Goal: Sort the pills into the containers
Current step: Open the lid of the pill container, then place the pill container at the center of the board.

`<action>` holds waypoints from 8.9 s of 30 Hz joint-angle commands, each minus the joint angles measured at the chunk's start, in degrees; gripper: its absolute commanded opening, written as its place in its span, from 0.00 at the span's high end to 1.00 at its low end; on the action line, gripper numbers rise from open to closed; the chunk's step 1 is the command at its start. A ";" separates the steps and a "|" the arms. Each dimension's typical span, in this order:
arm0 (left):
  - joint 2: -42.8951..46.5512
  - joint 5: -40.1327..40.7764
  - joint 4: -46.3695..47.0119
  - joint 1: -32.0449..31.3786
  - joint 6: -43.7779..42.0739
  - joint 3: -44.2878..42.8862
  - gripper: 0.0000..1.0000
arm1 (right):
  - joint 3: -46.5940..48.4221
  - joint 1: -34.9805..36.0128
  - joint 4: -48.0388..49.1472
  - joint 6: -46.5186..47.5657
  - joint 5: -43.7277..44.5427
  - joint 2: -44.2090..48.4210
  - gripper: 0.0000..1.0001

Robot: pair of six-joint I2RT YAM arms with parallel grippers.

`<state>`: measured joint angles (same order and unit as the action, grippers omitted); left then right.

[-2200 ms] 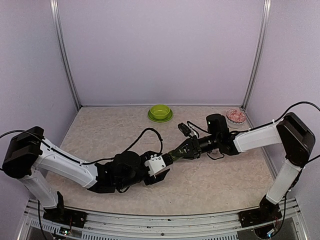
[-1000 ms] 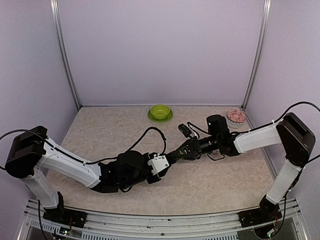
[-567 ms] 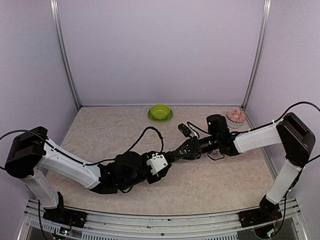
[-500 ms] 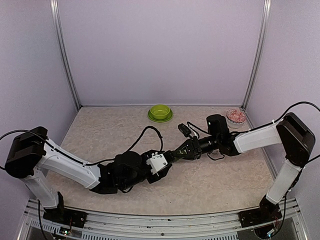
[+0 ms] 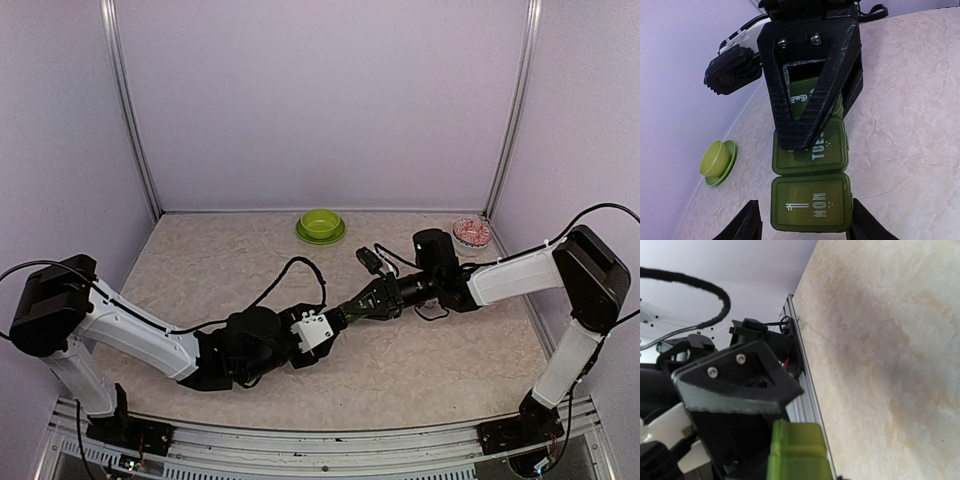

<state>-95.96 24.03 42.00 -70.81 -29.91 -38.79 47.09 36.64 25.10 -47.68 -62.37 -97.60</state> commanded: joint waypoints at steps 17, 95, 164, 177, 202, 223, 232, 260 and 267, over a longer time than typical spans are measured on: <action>-1.23 -0.92 1.61 -0.47 -3.91 -1.12 0.63 | 0.37 0.36 -0.56 0.50 -0.38 0.77 0.90; 5.86 3.83 7.76 1.45 3.87 1.13 0.26 | -0.16 0.10 -2.69 2.85 0.28 0.19 0.91; 9.85 17.98 0.15 9.25 16.38 -1.73 0.16 | 5.07 0.28 -8.58 7.76 -1.02 -0.39 0.90; 14.20 23.76 -4.98 9.62 24.84 1.69 0.01 | 18.04 -0.16 -14.75 6.85 9.78 -12.60 0.88; 17.73 26.04 -9.66 9.60 30.66 5.82 0.01 | 40.11 -4.55 -21.89 3.96 19.89 -33.88 0.84; 16.96 25.67 -9.38 9.55 30.63 5.47 0.01 | 38.51 -5.39 -25.88 6.95 20.89 -32.57 0.49; 16.80 25.47 -9.39 9.55 30.53 5.46 0.01 | 38.89 -6.32 -32.02 10.96 25.61 -30.12 0.42; 15.80 26.19 -9.91 9.63 31.29 5.25 0.01 | 36.36 -2.55 -47.07 27.15 49.93 -22.42 0.22; 14.80 26.39 -10.63 9.55 31.95 4.33 0.01 | 35.90 1.10 -49.27 28.82 56.27 -22.76 0.15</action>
<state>-80.66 49.63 31.97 -61.47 1.17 -33.47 84.33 35.88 -20.27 -20.71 -11.35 -121.23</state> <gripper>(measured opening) 0.987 0.831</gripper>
